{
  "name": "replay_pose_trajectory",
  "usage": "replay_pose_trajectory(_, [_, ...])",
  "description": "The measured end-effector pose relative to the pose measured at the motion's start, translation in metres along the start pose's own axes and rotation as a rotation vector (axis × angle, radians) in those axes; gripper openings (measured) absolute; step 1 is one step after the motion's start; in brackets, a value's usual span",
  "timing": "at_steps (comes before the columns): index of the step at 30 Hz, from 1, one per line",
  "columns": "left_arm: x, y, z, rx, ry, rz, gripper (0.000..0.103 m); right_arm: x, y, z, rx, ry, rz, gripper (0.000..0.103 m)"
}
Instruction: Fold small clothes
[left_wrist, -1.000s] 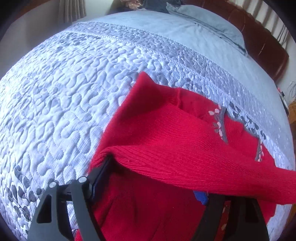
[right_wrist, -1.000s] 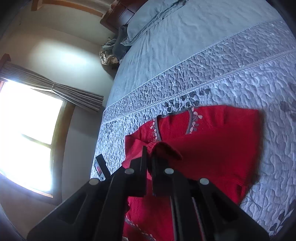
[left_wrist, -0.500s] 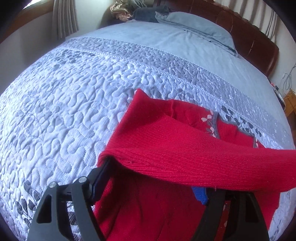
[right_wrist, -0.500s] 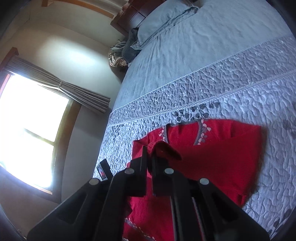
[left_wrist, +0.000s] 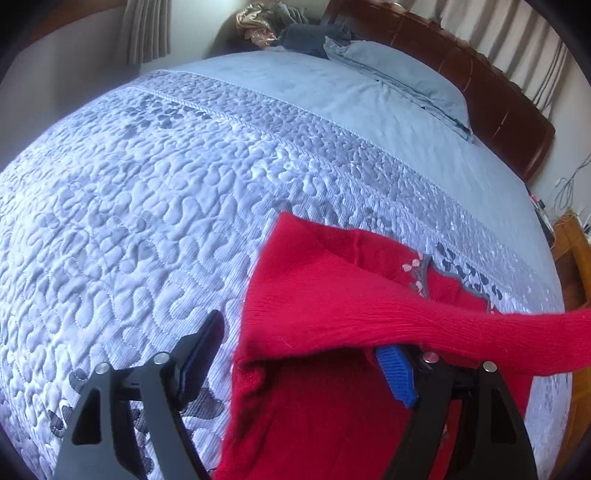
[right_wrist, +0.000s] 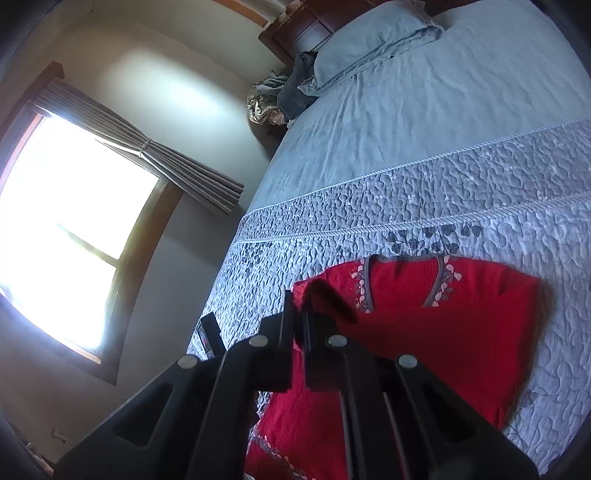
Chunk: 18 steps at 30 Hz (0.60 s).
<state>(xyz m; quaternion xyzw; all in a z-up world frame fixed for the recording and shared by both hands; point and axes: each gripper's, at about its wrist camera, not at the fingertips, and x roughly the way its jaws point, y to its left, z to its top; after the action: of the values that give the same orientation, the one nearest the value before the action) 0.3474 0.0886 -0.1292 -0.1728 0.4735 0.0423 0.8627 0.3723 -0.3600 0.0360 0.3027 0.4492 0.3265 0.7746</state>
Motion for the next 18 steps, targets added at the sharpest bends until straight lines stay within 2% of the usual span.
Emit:
replay_pose_trajectory(3, [0.005,0.001,-0.002,0.029,0.015,0.013,0.083,0.002,-0.014,-0.004,0.023,0.000,-0.043,0.003])
replay_pose_trajectory(7, [-0.005,0.010,-0.005,-0.009,-0.010,-0.019,0.083,0.002,-0.030,-0.010,0.059,0.000,-0.035,0.003])
replay_pose_trajectory(9, [-0.010,0.012,-0.006,-0.005,-0.029,0.005,0.085,-0.001,-0.035,-0.014,0.067,-0.005,-0.026,0.003])
replay_pose_trajectory(12, [-0.003,0.009,-0.011,0.071,0.022,0.011,0.087,0.000,-0.042,-0.028,0.074,0.007,-0.037,0.003])
replay_pose_trajectory(15, [0.000,0.012,-0.026,0.120,0.047,0.053,0.087,0.012,-0.057,-0.048,0.095,0.050,-0.080,0.003])
replay_pose_trajectory(18, [-0.007,0.017,-0.043,0.163,0.075,0.047,0.087,0.024,-0.071,-0.069,0.137,0.085,-0.071,0.003])
